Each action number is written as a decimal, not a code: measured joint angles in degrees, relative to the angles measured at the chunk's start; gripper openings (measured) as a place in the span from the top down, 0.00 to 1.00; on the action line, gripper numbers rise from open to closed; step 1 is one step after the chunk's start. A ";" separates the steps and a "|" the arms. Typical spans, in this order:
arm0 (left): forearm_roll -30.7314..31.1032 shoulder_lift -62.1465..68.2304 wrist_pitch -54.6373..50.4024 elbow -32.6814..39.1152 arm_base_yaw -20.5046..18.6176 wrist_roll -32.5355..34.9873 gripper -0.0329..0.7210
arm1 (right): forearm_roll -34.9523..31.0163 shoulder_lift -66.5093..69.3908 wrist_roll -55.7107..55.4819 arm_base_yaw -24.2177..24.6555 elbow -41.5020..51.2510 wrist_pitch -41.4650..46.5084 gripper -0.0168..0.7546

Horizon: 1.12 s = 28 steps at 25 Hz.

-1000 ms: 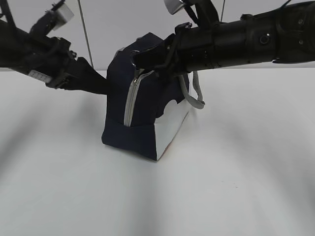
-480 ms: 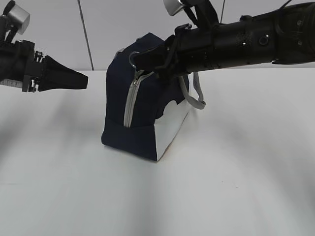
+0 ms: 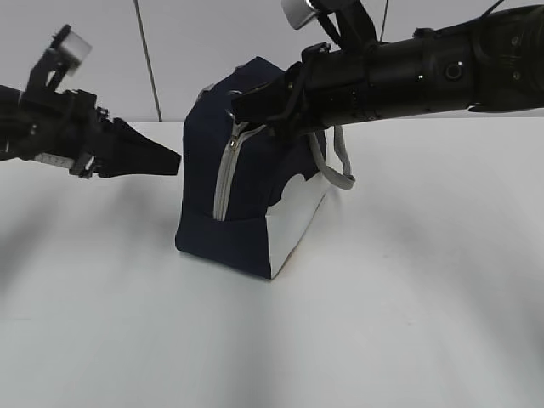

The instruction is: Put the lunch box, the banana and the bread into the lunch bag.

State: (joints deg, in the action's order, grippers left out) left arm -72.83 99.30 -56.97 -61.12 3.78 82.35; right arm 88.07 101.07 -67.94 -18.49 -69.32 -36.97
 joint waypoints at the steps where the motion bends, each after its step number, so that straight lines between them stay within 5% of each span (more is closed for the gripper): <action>1: 0.22 0.16 0.88 0.00 0.88 0.29 0.45 | 0.00 0.00 0.00 0.00 0.00 0.09 1.00; 5: 0.05 0.45 3.39 0.00 2.68 4.16 0.36 | 0.00 0.00 0.00 0.00 0.00 0.09 1.00; 11: -2.99 0.66 4.68 0.00 2.99 10.01 0.36 | 0.00 0.00 0.00 0.00 0.00 0.09 1.00; 28: -7.63 3.94 4.03 0.00 3.34 12.47 0.70 | 0.00 0.00 -0.11 0.00 0.00 0.09 1.00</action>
State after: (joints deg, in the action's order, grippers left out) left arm -80.46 103.24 -52.94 -61.12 7.12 94.83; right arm 88.07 101.07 -68.05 -18.49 -69.32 -36.87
